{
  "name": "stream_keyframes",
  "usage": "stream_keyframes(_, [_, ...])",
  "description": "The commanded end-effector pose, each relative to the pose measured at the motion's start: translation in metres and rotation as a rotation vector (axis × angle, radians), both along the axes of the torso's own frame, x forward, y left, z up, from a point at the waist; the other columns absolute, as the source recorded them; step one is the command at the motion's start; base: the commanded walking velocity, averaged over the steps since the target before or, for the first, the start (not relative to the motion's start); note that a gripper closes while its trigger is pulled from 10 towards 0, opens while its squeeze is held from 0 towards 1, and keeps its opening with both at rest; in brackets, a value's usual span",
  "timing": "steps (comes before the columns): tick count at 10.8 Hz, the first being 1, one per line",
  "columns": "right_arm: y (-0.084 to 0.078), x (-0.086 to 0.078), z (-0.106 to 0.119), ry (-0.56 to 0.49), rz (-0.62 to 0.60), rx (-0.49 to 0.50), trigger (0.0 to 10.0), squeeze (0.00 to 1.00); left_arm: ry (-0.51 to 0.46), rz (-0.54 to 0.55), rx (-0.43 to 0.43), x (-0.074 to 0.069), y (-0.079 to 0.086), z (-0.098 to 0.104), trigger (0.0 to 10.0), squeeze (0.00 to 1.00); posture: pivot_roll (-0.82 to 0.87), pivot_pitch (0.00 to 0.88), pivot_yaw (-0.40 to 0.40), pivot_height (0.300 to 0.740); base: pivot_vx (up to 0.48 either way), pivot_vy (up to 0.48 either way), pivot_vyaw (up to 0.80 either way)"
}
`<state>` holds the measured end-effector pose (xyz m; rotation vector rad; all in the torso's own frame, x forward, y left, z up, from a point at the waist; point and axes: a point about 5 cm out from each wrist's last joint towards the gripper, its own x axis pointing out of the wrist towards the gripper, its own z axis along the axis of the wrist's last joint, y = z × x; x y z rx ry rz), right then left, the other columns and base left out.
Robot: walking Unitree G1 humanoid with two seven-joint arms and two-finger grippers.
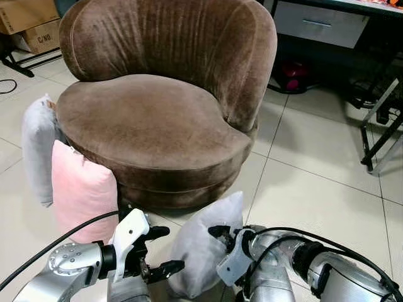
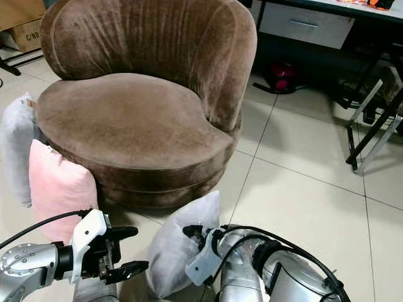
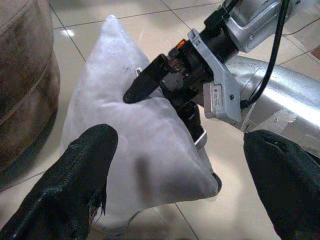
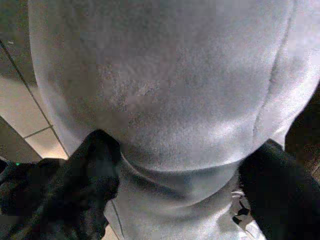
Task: Move the pillow to the sofa from floor
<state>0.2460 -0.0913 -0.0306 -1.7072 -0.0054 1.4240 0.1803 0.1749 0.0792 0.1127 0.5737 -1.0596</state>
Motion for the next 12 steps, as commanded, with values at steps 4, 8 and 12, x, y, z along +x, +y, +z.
stream_keyframes(4, [0.0028, 0.0068, 0.0069, 0.014, -0.012, 0.008, 0.0, 0.00, -0.004, -0.002, 0.010, 0.0017, -0.0004, 0.0016, 10.0, 0.00, -0.08, 0.000, -0.068, 0.471, 0.000, 0.000, 0.00])
stream_keyframes(8, [0.0048, 0.0068, 0.0080, 0.027, -0.011, 0.015, 0.0, 0.00, -0.004, -0.002, 0.009, 0.0027, -0.0010, 0.0014, 10.0, 0.00, -0.08, 0.000, -0.068, 0.471, 0.000, 0.000, 0.00])
stream_keyframes(12, [0.0068, 0.0048, 0.0065, 0.037, -0.019, 0.022, 0.0, 0.00, -0.006, 0.001, 0.008, 0.0039, -0.0014, 0.0013, 10.0, 0.00, -0.08, 0.000, -0.069, 0.471, 0.000, 0.000, 0.00])
